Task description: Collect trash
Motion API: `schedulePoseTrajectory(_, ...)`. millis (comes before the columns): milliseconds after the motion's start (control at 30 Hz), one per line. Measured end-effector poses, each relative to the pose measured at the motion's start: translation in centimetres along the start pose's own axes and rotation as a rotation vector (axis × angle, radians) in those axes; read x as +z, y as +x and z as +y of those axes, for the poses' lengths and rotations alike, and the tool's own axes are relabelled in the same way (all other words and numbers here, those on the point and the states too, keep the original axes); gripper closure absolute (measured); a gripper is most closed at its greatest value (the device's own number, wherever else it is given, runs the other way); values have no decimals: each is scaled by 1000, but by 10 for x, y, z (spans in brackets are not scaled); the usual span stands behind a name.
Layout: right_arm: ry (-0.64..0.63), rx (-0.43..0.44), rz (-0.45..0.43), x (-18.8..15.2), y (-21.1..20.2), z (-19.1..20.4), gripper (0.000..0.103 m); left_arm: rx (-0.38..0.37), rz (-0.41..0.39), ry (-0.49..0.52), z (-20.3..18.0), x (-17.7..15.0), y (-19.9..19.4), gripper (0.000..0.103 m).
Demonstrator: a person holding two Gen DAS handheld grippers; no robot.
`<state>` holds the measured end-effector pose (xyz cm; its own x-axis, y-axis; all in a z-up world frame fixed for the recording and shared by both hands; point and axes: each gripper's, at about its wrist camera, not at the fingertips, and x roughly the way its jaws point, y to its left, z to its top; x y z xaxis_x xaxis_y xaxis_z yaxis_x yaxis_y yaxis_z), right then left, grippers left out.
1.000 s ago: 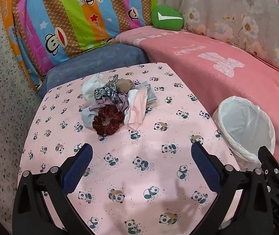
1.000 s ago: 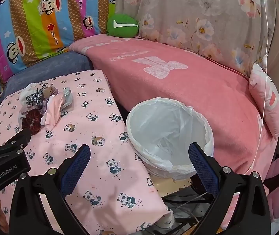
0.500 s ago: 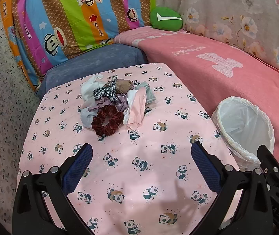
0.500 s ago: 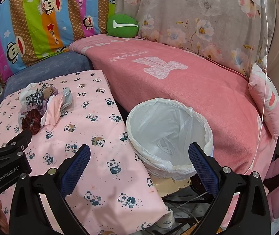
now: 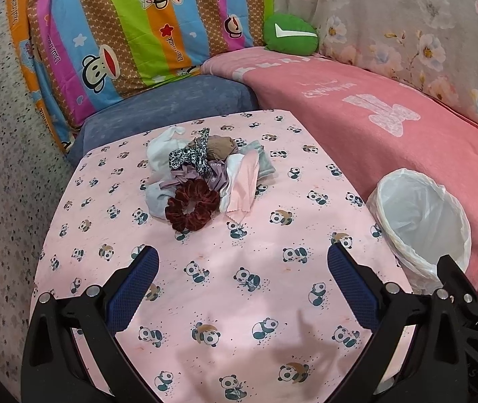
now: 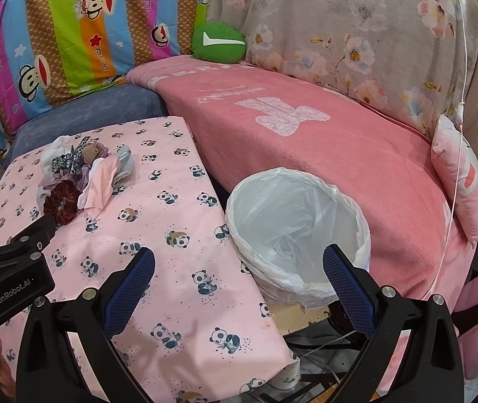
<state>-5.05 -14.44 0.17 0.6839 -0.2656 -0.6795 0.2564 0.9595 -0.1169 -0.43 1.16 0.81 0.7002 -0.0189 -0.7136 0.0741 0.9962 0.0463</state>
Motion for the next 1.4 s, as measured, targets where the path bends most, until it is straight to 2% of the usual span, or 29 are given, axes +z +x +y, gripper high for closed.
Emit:
schedulePoseTrajectory(700,-12,-4,30,-3,-6,1,5,-22,25,15,-1,-2,-6,7)
schedulePoseTrajectory(1400,-16,-15,42,22,-7,-16,5,-23,28,13,-14,17,-11,7)
